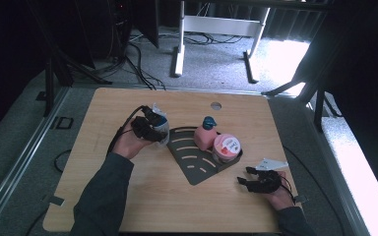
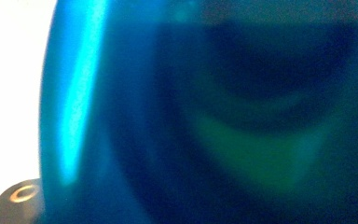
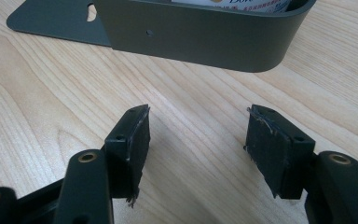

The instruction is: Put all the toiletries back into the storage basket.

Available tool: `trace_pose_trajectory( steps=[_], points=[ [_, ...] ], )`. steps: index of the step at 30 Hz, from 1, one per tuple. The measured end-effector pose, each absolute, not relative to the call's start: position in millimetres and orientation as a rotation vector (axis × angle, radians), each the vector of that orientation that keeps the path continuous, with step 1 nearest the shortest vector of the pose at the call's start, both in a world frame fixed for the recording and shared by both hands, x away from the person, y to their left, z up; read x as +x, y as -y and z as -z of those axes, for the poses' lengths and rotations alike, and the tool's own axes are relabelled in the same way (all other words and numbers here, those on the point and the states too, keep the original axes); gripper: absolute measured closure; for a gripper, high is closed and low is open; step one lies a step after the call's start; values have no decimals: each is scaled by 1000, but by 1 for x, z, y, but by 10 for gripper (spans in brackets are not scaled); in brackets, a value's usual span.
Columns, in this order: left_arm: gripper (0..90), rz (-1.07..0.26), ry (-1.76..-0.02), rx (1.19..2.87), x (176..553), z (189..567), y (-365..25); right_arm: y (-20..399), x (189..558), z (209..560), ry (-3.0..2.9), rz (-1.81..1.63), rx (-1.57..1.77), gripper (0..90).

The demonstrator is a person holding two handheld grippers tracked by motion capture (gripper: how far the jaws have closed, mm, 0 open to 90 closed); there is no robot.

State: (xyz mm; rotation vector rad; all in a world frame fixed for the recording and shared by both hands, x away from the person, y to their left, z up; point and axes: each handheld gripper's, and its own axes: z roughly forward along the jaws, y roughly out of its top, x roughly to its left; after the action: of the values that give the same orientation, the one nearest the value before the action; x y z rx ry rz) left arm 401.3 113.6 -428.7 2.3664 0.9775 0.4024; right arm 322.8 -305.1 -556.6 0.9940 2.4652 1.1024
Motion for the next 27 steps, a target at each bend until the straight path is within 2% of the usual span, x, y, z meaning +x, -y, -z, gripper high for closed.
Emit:
trace_pose_trajectory(
  steps=[27],
  points=[
    [550,-380,-927,2364,408,431,-86,305,323,557,-2466,-1105,994,393]
  ],
)
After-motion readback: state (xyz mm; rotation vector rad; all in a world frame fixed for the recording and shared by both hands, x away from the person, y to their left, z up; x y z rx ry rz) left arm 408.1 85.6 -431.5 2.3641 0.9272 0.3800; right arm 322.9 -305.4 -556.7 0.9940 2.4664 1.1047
